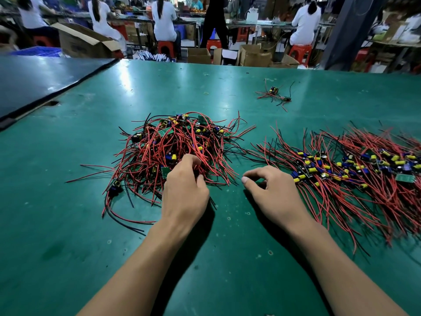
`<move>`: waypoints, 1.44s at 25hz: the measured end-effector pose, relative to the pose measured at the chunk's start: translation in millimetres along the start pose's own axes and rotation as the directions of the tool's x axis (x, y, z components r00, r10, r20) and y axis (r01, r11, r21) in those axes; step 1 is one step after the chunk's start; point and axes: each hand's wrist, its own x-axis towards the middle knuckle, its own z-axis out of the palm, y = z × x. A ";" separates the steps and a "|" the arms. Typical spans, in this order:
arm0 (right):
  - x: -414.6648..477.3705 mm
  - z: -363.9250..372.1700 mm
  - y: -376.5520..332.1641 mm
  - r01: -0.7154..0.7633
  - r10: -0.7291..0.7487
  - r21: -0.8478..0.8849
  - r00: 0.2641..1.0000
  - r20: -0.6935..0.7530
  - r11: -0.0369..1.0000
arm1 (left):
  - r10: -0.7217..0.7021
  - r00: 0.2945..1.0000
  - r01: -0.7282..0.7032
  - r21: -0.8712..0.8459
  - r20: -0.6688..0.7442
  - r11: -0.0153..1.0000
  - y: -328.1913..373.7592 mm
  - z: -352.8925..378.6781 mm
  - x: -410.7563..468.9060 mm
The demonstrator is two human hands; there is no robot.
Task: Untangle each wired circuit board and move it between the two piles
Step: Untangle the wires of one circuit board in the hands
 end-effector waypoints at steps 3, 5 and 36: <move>-0.2 -0.4 -0.8 -0.008 0.008 0.011 1.000 -0.001 1.000 | 0.007 0.999 -0.009 -0.059 -0.036 0.998 -2.3 0.8 2.2; 0.0 -0.4 -1.5 -0.008 0.008 0.015 1.000 0.003 1.000 | -0.034 0.997 0.026 -0.123 -0.064 0.992 -2.9 -1.3 5.9; 0.6 -2.7 -1.2 -0.048 0.046 0.033 0.998 0.038 0.998 | 0.006 0.998 0.007 0.224 -0.057 0.975 -2.6 -18.5 7.9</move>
